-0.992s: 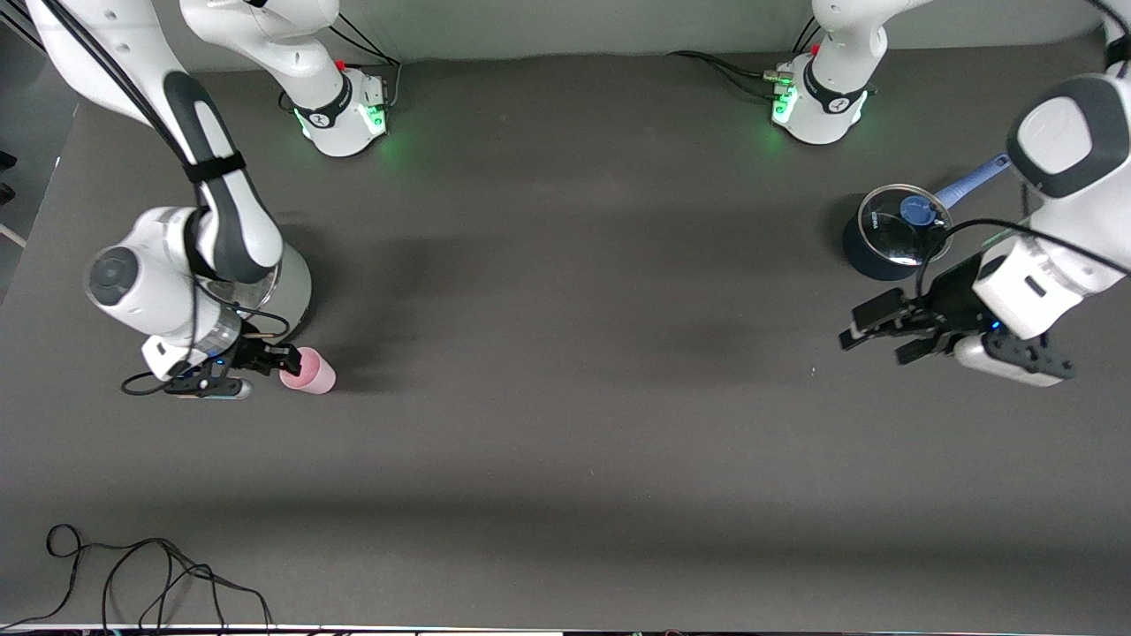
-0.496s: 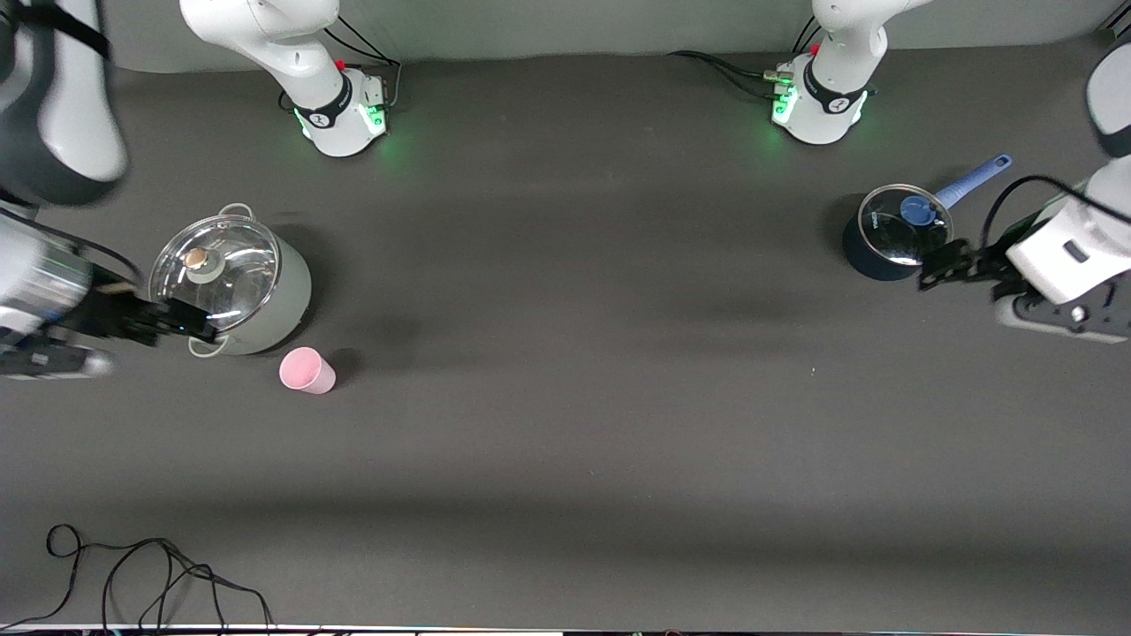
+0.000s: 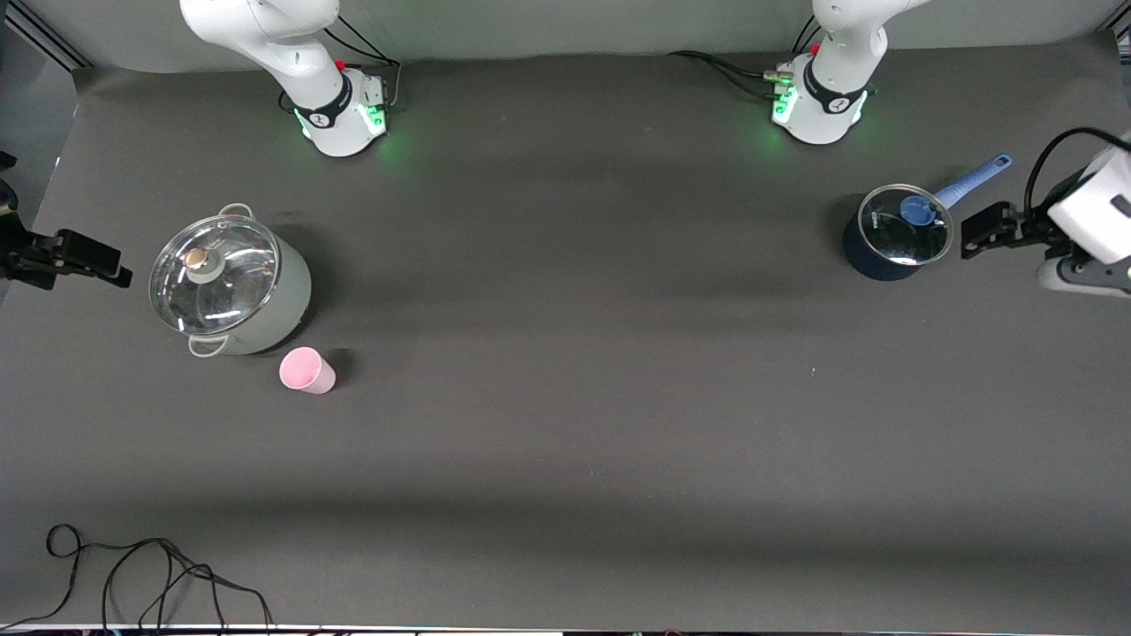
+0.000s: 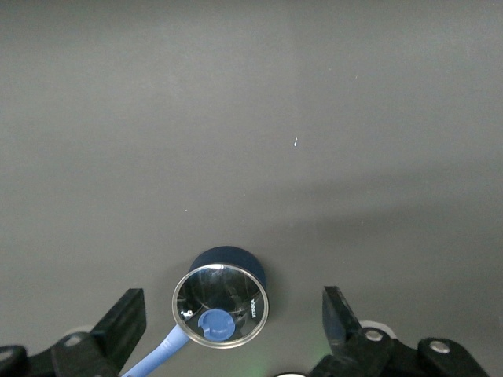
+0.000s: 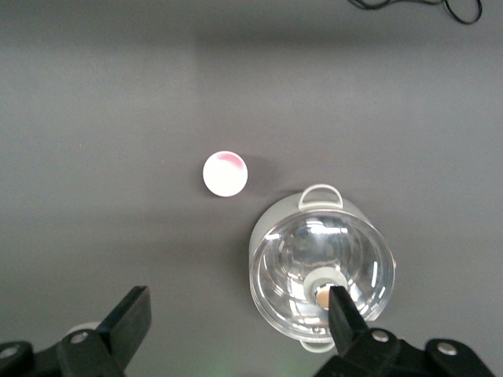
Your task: Transfer pink cup from left to right arm
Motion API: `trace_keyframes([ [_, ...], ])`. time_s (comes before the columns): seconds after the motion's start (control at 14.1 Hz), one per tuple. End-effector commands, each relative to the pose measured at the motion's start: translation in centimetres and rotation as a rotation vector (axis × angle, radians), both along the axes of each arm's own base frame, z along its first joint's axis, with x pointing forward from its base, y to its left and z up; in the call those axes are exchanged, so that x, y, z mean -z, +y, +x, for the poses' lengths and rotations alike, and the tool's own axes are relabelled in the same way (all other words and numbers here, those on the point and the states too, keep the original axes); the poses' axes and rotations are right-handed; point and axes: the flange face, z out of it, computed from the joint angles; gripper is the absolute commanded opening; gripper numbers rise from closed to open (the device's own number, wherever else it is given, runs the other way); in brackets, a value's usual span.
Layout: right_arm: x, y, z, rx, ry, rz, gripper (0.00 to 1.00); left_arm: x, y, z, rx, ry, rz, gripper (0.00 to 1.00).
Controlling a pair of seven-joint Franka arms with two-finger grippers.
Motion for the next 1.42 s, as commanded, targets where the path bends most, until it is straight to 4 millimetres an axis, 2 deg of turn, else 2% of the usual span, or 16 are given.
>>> trace_keyframes([
  [0.0, 0.2, -0.4, 0.4, -0.014, 0.027, -0.030, 1.00, -1.8, -1.2, -1.3, -0.049, -0.014, 0.024, 1.00],
  [0.14, 0.3, -0.9, 0.4, -0.013, 0.030, -0.030, 1.00, -1.8, -1.7, -1.1, -0.109, -0.032, 0.021, 1.00],
  [0.35, 0.4, -1.1, 0.4, -0.013, 0.032, -0.029, 1.00, -2.0, -2.0, -1.0, -0.118, -0.025, -0.035, 1.00],
  [0.43, 0.5, -1.7, 0.2, -0.004, 0.035, -0.025, 1.00, -1.9, -2.6, -1.0, -0.096, -0.022, -0.044, 1.00],
  [0.5, 0.4, -2.6, -0.3, 0.014, 0.035, -0.015, 1.00, -2.1, -2.6, -0.9, -0.095, -0.031, -0.047, 1.00],
  [0.57, -0.5, -2.3, -1.1, 0.004, 0.022, -0.005, 1.00, -2.2, -2.6, -0.9, -0.094, -0.036, -0.050, 1.00],
  [0.64, -0.8, -3.2, -1.8, 0.016, 0.008, -0.004, 1.00, -2.3, -2.5, -0.8, -0.093, -0.043, -0.053, 1.00],
  [0.71, -0.4, -3.3, -2.1, 0.018, 0.005, -0.002, 1.00, -2.4, -2.9, -0.7, -0.080, -0.054, -0.057, 1.00],
  [1.06, -1.3, -3.4, -4.6, 0.033, -0.083, 0.011, 1.00, -2.7, -2.9, -0.7, -0.072, -0.066, -0.065, 1.00],
  [1.13, -1.5, -2.7, -5.0, 0.015, -0.088, 0.008, 1.00, -2.8, -2.9, -0.6, -0.072, -0.068, -0.065, 1.00],
  [1.35, -1.3, -3.3, -5.3, 0.036, -0.084, 0.009, 1.00, -3.1, -2.8, -0.6, -0.068, -0.081, -0.062, 1.00],
])
